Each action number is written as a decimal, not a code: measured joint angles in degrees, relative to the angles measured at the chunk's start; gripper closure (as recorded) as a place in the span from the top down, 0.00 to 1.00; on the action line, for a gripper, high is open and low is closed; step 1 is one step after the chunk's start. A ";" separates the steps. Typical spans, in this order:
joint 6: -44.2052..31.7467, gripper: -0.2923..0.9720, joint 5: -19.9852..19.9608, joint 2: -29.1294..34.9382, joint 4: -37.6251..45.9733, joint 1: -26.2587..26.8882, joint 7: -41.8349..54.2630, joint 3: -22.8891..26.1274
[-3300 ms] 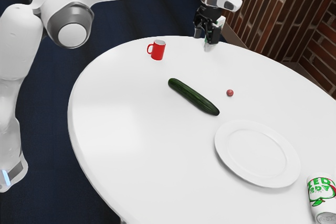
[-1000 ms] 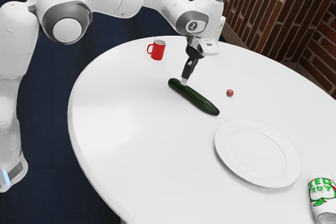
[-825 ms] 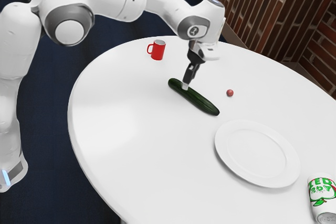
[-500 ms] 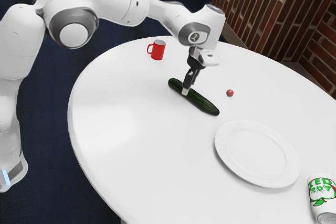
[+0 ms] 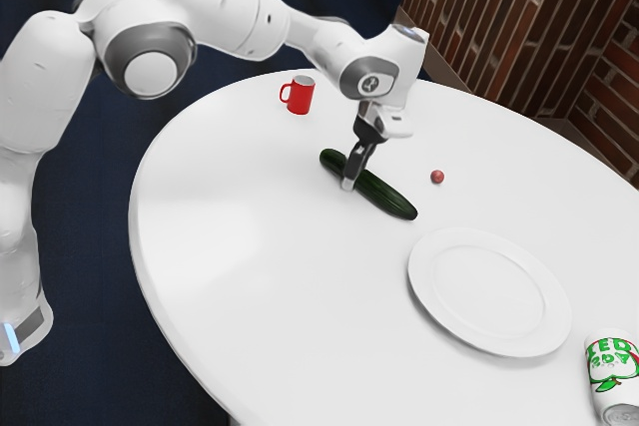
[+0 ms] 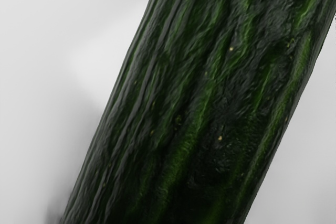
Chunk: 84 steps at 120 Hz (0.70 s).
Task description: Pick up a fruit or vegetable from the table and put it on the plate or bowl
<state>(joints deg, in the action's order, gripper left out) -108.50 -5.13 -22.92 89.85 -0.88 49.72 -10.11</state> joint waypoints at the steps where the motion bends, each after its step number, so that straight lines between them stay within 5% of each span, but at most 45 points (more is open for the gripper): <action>1: -0.03 0.77 -0.02 -0.05 0.00 0.00 0.01 0.00; 48: -1.67 0.77 -0.94 -1.99 -2.04 0.00 0.35 0.08; 65: -1.91 0.67 -1.55 -2.39 -2.31 0.05 0.41 0.09; 84: -2.06 0.85 -1.79 -2.87 -2.37 0.02 0.32 0.10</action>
<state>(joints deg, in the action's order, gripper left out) -110.56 -6.91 -25.78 87.48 -0.86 50.04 -10.01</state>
